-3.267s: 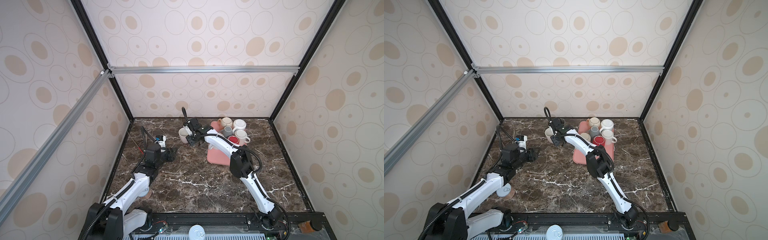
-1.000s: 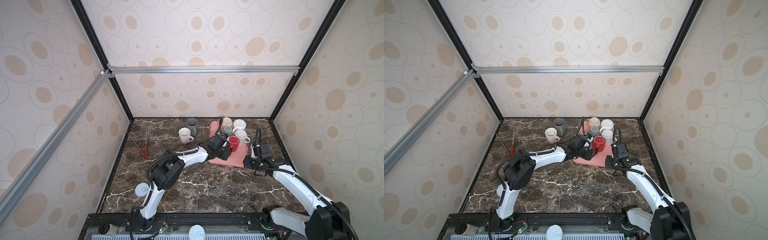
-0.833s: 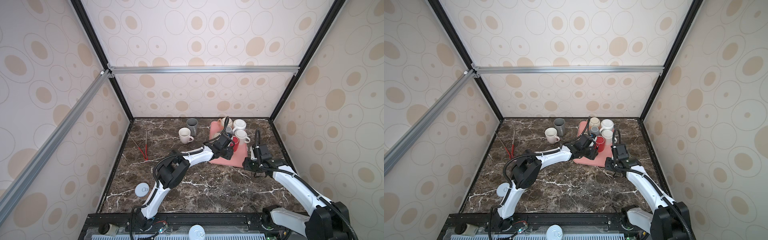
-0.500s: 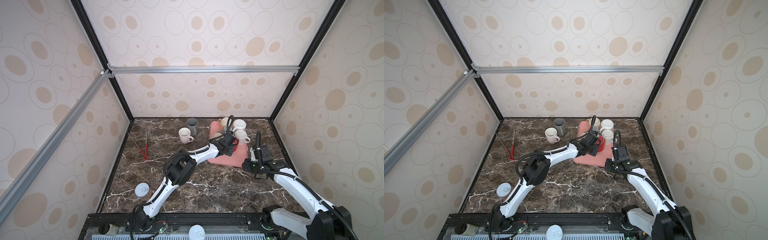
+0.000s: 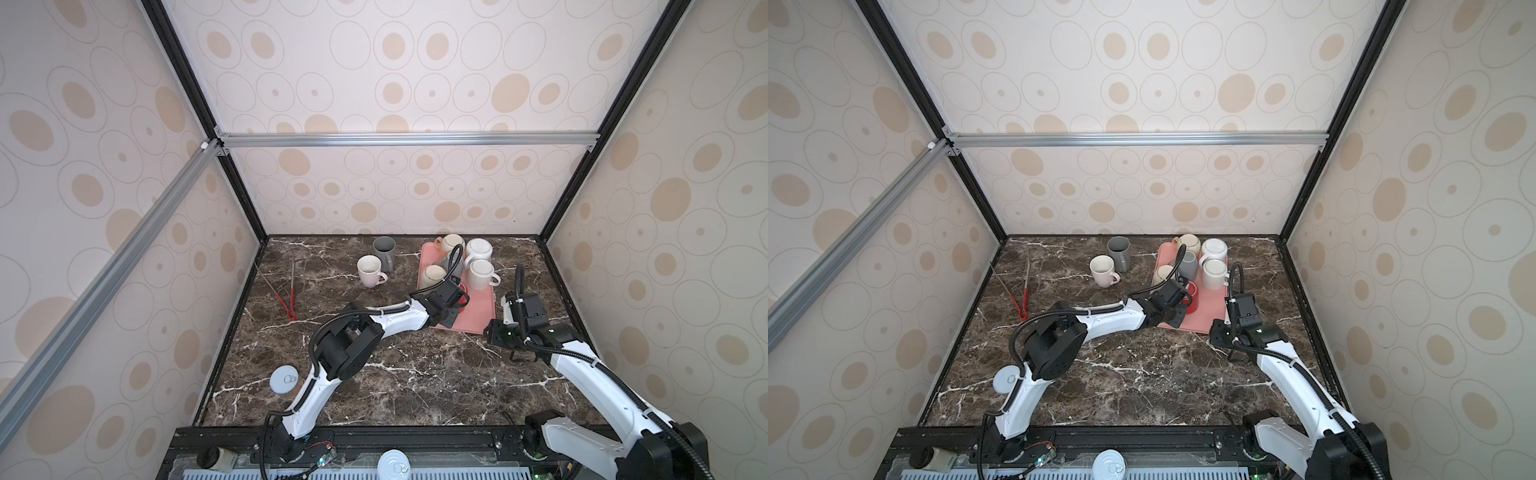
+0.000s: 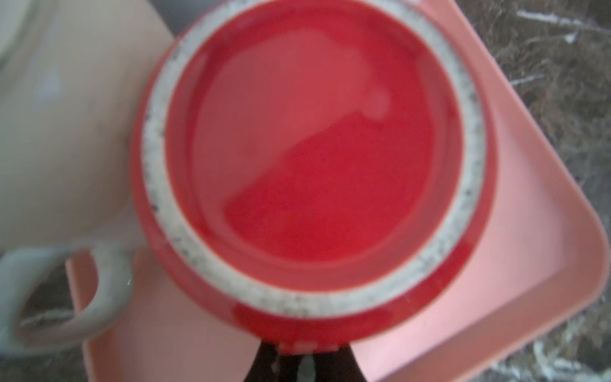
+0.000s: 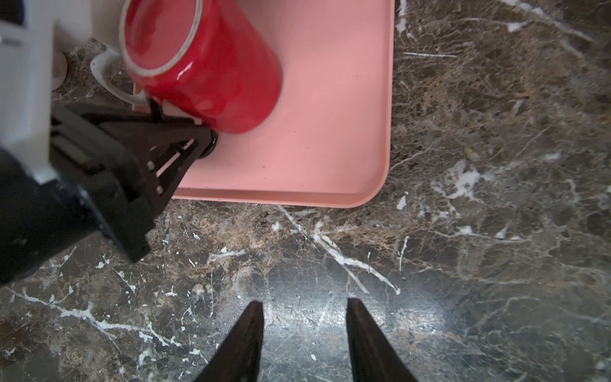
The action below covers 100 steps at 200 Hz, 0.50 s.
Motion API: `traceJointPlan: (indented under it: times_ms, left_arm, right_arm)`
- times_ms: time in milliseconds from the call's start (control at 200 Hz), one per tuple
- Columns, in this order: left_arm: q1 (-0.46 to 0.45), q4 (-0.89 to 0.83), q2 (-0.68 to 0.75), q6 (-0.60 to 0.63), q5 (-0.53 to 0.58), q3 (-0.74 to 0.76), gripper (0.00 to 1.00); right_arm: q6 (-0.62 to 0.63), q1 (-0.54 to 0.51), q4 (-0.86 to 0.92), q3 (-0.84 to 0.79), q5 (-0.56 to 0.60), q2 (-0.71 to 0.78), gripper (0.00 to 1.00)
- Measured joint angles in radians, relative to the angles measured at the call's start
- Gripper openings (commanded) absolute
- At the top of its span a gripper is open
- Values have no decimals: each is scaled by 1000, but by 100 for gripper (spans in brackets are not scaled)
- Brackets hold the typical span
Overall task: Turn the mug right side up
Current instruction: 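Grasp the upside-down red mug's handle on the tray with the left gripper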
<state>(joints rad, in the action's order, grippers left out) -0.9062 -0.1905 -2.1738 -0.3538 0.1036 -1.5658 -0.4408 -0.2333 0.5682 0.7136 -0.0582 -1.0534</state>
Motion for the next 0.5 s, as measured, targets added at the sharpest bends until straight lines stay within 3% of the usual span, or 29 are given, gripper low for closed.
traceJointPlan:
  times_ms: [125,190,355,500]
  left_arm:
    - [0,23,97,-1,-5,137,41]
    - [1,27,122,-14,-6,162,47]
    - [3,36,130,-47,-8,163,48]
    - [3,29,115,-54,-17,132,39]
  right_arm:
    - [-1,0,-4,-2,-12,-10,45]
    - [-4,0,-11,-2,-21,-19,45]
    - [-15,0,-16,-3,-51,-39,45]
    - [-16,0,-14,-10,-55,-32,45]
